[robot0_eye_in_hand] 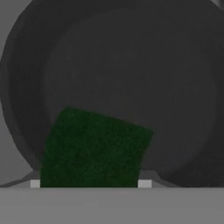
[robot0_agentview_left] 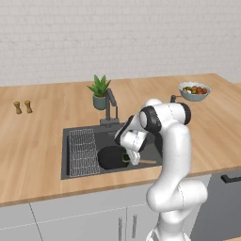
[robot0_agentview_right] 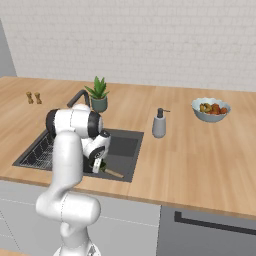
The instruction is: Pick the pan and sponge and place them into the sink. Then turn on the water.
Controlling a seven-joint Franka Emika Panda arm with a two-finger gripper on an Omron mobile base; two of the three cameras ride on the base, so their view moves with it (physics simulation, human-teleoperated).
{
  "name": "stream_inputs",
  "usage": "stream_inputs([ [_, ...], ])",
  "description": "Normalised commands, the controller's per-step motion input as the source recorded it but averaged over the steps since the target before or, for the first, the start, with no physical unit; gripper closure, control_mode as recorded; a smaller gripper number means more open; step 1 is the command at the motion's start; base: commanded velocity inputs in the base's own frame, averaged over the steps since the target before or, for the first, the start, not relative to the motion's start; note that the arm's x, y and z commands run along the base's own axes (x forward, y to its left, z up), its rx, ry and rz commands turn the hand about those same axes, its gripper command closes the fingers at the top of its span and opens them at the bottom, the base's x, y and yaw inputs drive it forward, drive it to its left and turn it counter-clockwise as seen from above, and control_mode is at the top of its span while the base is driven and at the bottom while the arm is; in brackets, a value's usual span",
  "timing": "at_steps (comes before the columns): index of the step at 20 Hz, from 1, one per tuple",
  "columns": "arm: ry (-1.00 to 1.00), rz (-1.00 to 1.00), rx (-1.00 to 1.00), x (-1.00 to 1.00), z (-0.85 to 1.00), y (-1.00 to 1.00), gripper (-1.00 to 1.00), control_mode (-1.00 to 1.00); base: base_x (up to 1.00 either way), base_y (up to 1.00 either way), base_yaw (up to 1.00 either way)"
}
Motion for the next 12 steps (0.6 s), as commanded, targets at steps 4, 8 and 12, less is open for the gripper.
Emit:
stream_inputs([
  [4, 0.00, 0.00, 0.00, 0.52, -0.30, 0.04, 1.00, -1.00, 0.00, 0.00, 0.00],
  [8, 0.00, 0.00, 0.00, 0.42, -0.22, 0.16, -1.00, -1.00, 0.00, 0.00, 0.00],
  [12, -0.05, 0.00, 0.00, 0.25, 0.00, 0.25, -1.00, -1.00, 0.00, 0.00, 0.00],
])
